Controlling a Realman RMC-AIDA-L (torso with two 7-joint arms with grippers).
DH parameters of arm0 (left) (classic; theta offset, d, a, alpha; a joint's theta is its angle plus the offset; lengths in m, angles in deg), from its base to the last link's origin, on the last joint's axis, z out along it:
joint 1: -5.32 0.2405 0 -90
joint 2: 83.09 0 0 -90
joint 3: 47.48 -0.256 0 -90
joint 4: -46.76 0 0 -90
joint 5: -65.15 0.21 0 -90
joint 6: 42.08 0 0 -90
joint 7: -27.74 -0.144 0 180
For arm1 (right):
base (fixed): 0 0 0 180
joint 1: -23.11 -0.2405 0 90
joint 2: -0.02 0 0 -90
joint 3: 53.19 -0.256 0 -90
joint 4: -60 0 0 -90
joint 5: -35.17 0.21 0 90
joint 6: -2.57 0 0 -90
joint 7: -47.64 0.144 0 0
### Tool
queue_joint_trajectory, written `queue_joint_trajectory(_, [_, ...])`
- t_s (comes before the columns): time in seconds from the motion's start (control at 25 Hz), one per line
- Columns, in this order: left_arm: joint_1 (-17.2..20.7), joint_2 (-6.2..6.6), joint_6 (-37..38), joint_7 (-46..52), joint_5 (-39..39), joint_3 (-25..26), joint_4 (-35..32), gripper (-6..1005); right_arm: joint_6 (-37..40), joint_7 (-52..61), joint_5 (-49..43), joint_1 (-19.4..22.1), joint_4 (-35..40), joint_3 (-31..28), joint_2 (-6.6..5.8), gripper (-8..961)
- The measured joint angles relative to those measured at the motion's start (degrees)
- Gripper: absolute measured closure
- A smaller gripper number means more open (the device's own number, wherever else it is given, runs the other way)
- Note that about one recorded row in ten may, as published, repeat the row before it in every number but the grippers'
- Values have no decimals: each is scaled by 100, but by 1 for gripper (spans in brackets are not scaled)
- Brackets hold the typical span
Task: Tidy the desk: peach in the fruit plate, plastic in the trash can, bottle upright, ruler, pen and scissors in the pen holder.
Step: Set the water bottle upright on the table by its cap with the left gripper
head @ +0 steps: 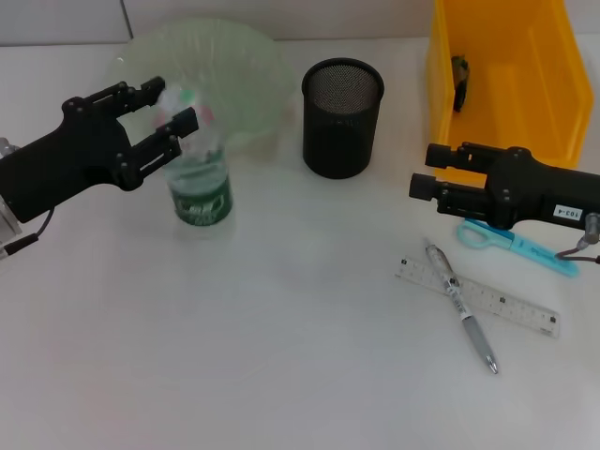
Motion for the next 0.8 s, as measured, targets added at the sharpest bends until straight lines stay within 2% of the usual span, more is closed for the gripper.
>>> queue_joint_trajectory(0.24, [-21,9,34,-2,2,39,110,382,-3,-26,0,-10,-3,5,0,326])
queue_joint_trajectory(0.6, [56,14,277,-4,-238,124,107,386,3,-30,0,-8,-4,-29,0,328])
queue_joint_trajectory(0.8, [142,63,847,359,-280,527,112,386,40,-31,168,33,7,-81,0,330])
